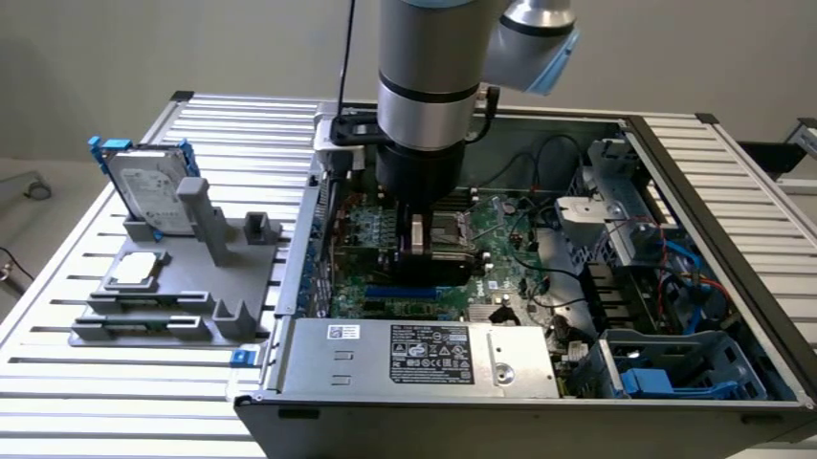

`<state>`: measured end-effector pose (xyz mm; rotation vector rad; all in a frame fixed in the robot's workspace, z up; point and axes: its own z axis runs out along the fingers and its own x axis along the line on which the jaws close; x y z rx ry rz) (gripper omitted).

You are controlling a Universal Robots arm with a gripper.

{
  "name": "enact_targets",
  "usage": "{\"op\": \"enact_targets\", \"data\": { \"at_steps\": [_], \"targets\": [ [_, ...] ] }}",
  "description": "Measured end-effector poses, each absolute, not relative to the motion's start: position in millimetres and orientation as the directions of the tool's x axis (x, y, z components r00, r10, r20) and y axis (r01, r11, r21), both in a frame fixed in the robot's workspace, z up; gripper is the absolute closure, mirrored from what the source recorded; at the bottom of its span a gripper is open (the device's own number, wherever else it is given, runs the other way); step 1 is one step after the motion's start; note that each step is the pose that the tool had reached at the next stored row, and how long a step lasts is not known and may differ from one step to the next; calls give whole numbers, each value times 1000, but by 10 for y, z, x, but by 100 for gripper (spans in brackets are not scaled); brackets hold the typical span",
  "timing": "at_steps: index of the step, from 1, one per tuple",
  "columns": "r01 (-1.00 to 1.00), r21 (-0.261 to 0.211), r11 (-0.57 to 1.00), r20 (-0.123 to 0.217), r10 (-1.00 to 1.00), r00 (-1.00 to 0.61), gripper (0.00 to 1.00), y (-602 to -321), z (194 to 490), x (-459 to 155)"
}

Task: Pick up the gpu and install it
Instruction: 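Insert the gpu into the slot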

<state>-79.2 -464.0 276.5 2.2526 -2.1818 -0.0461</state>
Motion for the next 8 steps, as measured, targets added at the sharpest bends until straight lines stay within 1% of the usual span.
{"op": "enact_targets", "data": {
  "at_steps": [8],
  "targets": [
    [-1000, 24, -15, -17, -1000, 14, 74, -4627, 2746, -806]
  ]
}}
